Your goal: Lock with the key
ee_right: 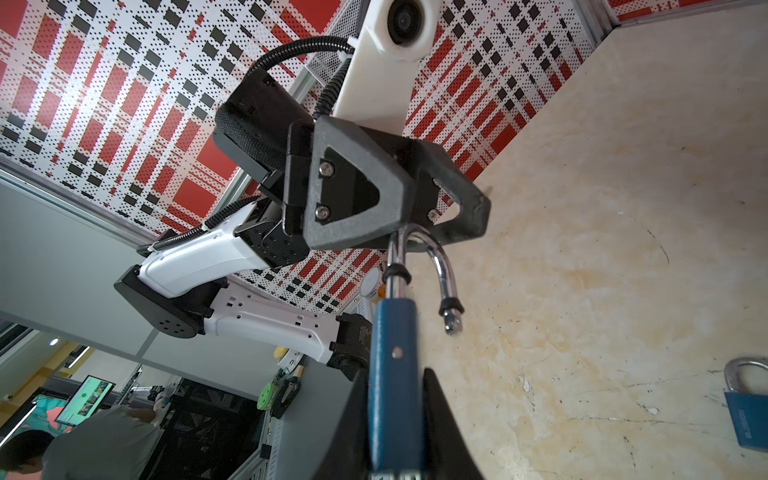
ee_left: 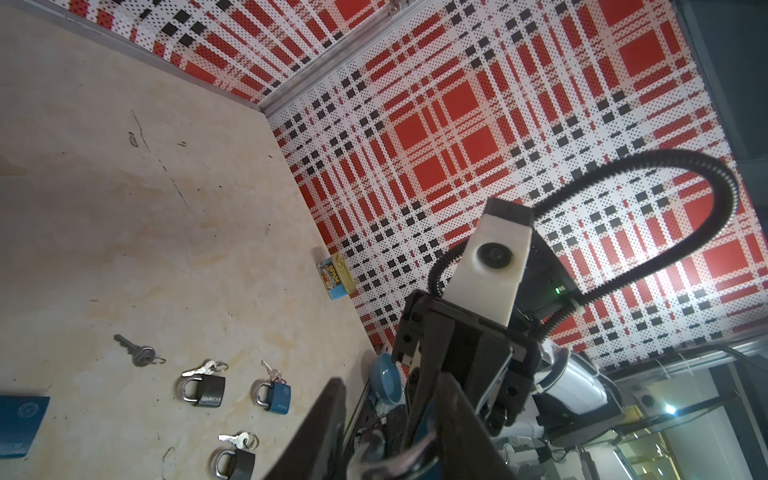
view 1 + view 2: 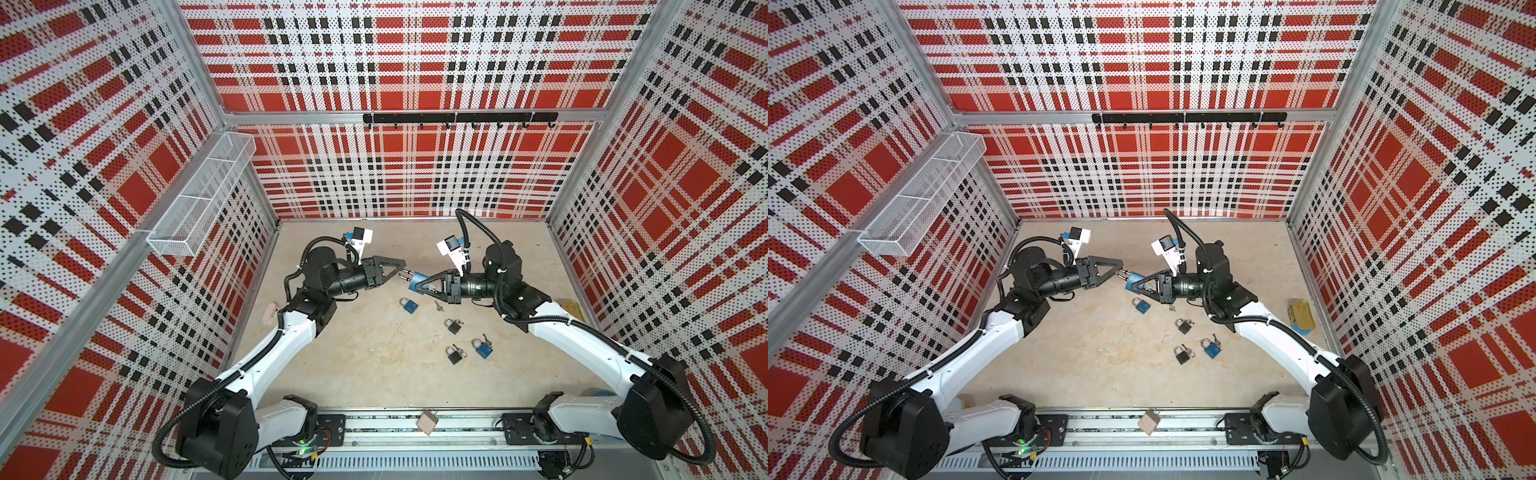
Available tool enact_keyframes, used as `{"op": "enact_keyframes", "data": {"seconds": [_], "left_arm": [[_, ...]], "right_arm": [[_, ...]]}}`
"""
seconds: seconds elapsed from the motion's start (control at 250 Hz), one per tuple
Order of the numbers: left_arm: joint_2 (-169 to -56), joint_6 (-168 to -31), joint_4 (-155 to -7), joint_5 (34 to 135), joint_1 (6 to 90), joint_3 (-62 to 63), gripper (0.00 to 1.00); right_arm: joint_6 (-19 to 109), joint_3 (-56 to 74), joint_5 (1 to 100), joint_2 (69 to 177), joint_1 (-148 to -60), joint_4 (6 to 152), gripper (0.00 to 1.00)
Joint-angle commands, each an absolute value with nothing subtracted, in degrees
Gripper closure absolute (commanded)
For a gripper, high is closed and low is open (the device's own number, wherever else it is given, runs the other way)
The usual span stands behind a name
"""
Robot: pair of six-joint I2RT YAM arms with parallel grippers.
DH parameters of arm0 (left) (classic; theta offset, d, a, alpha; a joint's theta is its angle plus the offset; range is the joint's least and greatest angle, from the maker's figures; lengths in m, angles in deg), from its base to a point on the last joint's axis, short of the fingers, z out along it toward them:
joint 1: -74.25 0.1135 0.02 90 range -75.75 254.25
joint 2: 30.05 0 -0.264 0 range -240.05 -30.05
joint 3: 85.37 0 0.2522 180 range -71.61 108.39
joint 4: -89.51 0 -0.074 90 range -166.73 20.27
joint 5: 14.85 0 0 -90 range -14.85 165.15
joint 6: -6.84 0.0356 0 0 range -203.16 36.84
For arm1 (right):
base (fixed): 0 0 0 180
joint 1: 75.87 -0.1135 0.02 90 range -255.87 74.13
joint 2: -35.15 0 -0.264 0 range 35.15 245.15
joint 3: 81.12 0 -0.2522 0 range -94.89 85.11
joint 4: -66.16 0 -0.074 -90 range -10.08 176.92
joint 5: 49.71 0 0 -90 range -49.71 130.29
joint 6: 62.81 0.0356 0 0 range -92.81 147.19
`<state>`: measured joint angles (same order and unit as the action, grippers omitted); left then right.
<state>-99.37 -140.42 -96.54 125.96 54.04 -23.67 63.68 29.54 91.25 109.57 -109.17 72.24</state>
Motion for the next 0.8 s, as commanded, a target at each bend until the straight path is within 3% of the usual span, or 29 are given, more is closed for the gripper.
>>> {"op": "enact_keyframes", "data": {"seconds": [0.0,0.392,0.656,0.796], "left_arm": [[-97.84,-141.56,-98.54,129.22,53.55,-23.77,0.64],[-94.26,-142.72,-98.68,129.71,55.01,-26.98,0.7],[-95.35,-141.75,-98.68,129.33,54.74,-27.04,1.0],[-95.62,-141.03,-98.68,128.7,54.56,-27.34,1.0]], "right_arm": [[63.19,26.37,91.44,110.12,-109.16,67.41,1.0],[63.4,25.35,90.82,110.55,-108.99,68.25,1.0],[66.5,26.18,93.74,110.56,-108.95,64.97,1.0],[68.42,26.77,95.36,110.52,-109.0,62.99,1.0]]}}
